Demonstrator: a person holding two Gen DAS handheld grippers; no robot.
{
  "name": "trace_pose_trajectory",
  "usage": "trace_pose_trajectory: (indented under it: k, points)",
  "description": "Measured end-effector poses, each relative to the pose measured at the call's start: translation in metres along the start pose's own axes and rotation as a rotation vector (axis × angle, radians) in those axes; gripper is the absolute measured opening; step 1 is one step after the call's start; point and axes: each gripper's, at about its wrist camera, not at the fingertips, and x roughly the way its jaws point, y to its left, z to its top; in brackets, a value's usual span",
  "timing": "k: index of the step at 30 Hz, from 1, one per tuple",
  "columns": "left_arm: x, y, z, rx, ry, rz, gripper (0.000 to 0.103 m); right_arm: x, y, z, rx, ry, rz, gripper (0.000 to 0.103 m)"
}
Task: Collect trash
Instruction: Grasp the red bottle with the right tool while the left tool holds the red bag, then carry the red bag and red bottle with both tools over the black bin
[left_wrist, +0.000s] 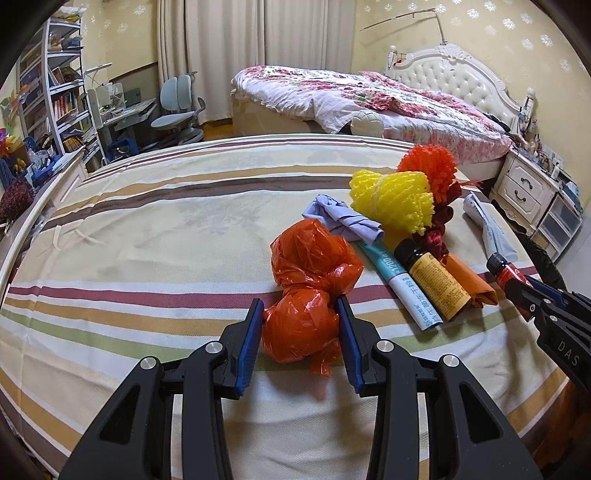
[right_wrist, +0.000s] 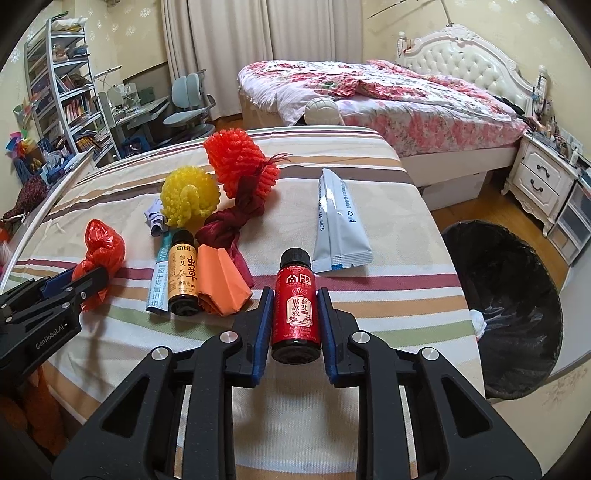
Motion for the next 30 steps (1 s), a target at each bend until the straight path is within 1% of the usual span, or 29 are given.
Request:
trace_pose_trajectory:
  k: [6,9,11,14,18,19,25,30]
  points:
    - [0.000,-0.002,-0.001,0.001,0.004,-0.001,0.040,0.007,-0.001,-0.005,-0.004,0.040,0.008,0.023]
    - [0.001,-0.001,-0.001,-0.002,0.005,0.002,0.040,0.010,-0.002,-0.004,0.000,0.047,0.010,0.026]
    - [0.001,0.000,-0.001,-0.003,0.005,0.002,0.040,0.011,-0.001,-0.002,-0.001,0.048,0.008,0.030]
    - [0.002,0.002,-0.001,-0.009,0.010,0.001,0.040,0.015,0.000,0.001,-0.009,0.050,0.003,0.031]
    - [0.002,0.003,0.000,-0.012,0.011,0.000,0.040,0.019,0.001,0.003,-0.019,0.052,-0.007,0.030]
    - [0.002,0.003,0.000,-0.012,0.011,0.000,0.040,0.019,0.002,0.003,-0.021,0.051,-0.011,0.024]
    - [0.001,0.004,0.001,-0.012,0.005,-0.004,0.040,0.013,-0.003,0.001,-0.005,0.037,-0.014,0.023]
    - [-0.004,0.001,0.003,-0.008,-0.007,-0.013,0.040,-0.001,-0.011,0.000,0.014,0.005,-0.022,0.023]
